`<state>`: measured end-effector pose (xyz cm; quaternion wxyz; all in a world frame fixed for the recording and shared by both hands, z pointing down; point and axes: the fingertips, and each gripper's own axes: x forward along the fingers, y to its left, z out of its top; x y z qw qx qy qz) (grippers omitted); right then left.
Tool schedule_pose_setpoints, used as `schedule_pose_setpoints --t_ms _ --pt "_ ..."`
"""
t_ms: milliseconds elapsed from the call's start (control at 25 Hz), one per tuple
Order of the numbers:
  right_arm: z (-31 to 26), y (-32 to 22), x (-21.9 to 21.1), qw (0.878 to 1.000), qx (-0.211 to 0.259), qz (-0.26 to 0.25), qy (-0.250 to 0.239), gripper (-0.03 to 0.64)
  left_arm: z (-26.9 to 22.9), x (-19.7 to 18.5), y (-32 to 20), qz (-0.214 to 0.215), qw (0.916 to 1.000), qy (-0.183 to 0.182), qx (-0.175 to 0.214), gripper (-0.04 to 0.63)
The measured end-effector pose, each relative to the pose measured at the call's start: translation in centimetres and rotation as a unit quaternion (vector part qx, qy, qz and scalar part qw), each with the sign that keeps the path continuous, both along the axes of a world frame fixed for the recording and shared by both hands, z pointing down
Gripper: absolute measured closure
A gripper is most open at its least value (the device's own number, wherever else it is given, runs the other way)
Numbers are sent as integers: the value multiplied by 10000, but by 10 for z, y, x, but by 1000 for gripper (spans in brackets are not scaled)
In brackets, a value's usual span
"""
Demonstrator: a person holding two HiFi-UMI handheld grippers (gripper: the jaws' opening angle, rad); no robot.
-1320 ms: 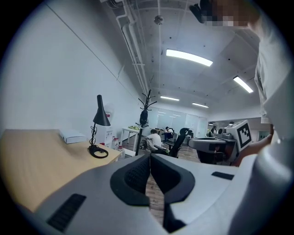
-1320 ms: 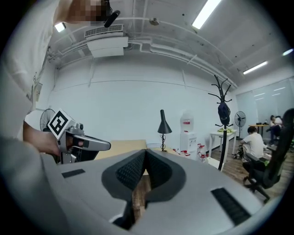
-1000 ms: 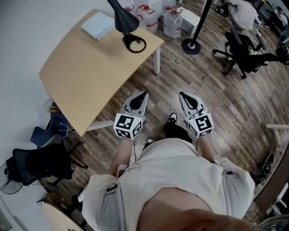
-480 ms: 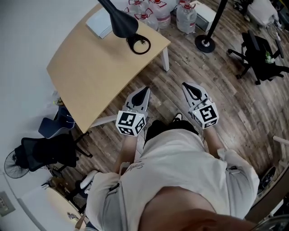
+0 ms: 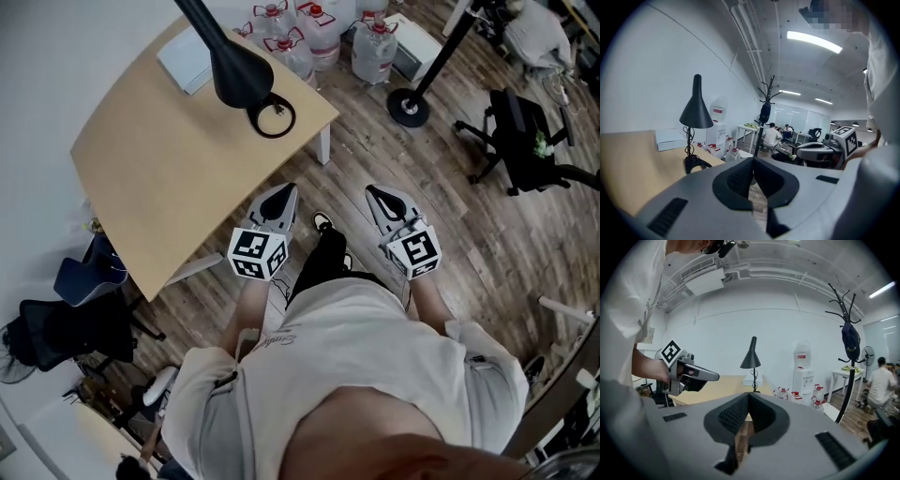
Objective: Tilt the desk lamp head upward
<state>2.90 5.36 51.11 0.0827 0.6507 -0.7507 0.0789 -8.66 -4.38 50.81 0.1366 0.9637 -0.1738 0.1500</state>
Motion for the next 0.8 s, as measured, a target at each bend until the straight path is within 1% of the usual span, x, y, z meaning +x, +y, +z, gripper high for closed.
schedule_pose_setpoints --t_ms 80,160,280,400,520,640,800 --pt "-1 -17 19 9999 -87 65 -5 621 2 13 -24 -49 9999 101 -109 580" --pt "-11 -40 35 10000 -29 48 -5 621 -2 23 -53 -121 9997 220 -59 580" --pt "-26 -72 48 9997 2 -159 184 621 -1 31 -84 -292 9992 274 53 580" --pt "-32 -110 59 9986 -19 -350 388 621 0 37 -107 -429 9986 311 57 580" --pt "-33 -148 61 9976 -5 -531 435 621 0 40 -127 -506 9980 369 14 580" --pt "-35 -179 57 9955 70 -773 546 621 -2 42 -144 -691 9967 427 1 580" --pt "-29 -204 46 9926 40 -1111 488 621 -10 43 -146 -838 9951 518 -110 580"
